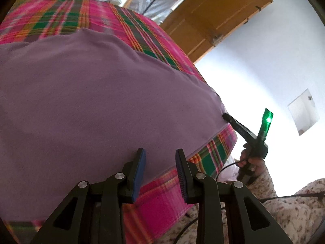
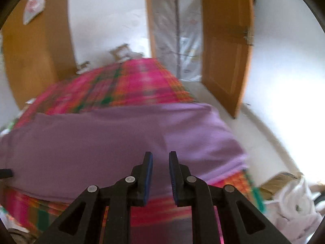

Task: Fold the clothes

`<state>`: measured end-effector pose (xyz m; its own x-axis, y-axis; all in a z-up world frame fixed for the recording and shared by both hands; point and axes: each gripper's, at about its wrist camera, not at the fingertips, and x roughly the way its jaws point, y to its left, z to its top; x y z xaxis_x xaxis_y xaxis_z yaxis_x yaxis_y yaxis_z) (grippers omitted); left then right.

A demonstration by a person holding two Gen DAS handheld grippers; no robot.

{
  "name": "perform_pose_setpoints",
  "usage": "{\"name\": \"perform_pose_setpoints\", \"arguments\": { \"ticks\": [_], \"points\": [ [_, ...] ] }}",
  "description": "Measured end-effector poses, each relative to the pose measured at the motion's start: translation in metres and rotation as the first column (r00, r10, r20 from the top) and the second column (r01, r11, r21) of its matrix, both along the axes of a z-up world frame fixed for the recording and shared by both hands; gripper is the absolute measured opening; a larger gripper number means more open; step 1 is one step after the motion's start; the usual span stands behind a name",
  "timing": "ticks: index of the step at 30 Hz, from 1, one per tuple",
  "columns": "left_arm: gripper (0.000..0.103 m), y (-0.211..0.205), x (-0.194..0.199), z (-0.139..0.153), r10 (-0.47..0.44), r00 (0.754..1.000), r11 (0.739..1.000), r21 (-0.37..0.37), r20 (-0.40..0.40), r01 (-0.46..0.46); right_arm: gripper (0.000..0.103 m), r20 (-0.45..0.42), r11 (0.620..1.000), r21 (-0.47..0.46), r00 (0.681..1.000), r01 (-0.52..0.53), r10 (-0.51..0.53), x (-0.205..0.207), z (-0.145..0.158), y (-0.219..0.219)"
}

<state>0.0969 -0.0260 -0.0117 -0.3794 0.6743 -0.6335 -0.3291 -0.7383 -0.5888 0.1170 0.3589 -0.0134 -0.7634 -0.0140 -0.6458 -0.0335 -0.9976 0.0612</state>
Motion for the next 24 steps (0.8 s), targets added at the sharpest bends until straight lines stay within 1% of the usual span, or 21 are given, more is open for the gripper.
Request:
{"name": "perform_pose_setpoints", "arguments": {
  "ticks": [2,4,6,7,9,11,14,16,17,18,19,21,23,24],
  "points": [
    [0.031,-0.016,0.003,0.004,0.052,0.998,0.999,-0.015,-0.022,-0.052,0.017,-0.009,0.997,-0.004,0.997,-0.078,0.078,-0.009,0.003,-0.023],
    [0.031,-0.037,0.004,0.005,0.135,0.991,0.991,-0.016,-0.025,-0.136,0.017,0.011,0.988,-0.003,0.988,-0.154,0.154,-0.017,0.001,-0.051],
    [0.031,-0.059,0.003,0.005,0.233,0.972,0.972,-0.025,-0.022,-0.234,0.017,0.034,0.975,-0.007,0.974,-0.224,0.224,-0.026,-0.004,-0.076],
    [0.031,-0.068,0.004,0.004,0.268,0.963,0.963,-0.026,-0.016,-0.269,0.017,0.048,0.966,-0.010,0.965,-0.258,0.258,-0.028,-0.007,-0.088],
    [0.031,-0.082,0.006,0.001,0.323,0.947,0.946,-0.029,-0.006,-0.323,0.017,0.066,0.950,-0.007,0.948,-0.311,0.311,-0.029,-0.011,-0.110],
    [0.031,-0.098,0.010,-0.001,0.370,0.929,0.929,-0.029,-0.001,-0.370,0.023,0.069,0.935,0.010,0.933,-0.355,0.354,-0.030,-0.013,-0.132],
    [0.031,-0.121,0.015,0.001,0.430,0.903,0.902,-0.029,-0.002,-0.430,0.023,0.080,0.901,0.024,0.899,-0.434,0.431,-0.032,-0.013,-0.159],
    [0.031,-0.141,0.017,0.005,0.469,0.883,0.883,-0.001,-0.001,-0.469,0.023,0.084,0.885,0.014,0.883,-0.465,0.462,-0.040,-0.011,-0.171],
    [0.031,-0.153,0.017,0.008,0.494,0.870,0.870,0.021,-0.001,-0.493,0.023,0.085,0.878,0.009,0.875,-0.479,0.477,-0.044,-0.010,-0.177],
    [0.031,-0.164,0.017,0.013,0.526,0.850,0.850,0.024,-0.006,-0.526,0.023,0.084,0.873,0.002,0.870,-0.489,0.487,-0.045,-0.009,-0.183],
    [0.031,-0.175,0.016,0.017,0.562,0.827,0.827,0.016,-0.018,-0.561,0.023,0.082,0.867,-0.005,0.863,-0.499,0.498,-0.046,-0.007,-0.188],
    [0.031,-0.201,0.015,0.027,0.629,0.776,0.777,0.031,-0.044,-0.628,0.023,0.078,0.853,-0.015,0.850,-0.521,0.521,-0.047,-0.004,-0.199],
    [0.031,-0.222,0.008,0.033,0.675,0.737,0.738,0.031,-0.036,-0.675,0.023,0.078,0.844,-0.016,0.841,-0.536,0.536,-0.050,-0.002,-0.210],
    [0.031,-0.232,0.003,0.034,0.701,0.713,0.713,0.023,-0.025,-0.701,0.023,0.079,0.839,-0.016,0.836,-0.544,0.544,-0.051,-0.002,-0.215]
  ]
}}
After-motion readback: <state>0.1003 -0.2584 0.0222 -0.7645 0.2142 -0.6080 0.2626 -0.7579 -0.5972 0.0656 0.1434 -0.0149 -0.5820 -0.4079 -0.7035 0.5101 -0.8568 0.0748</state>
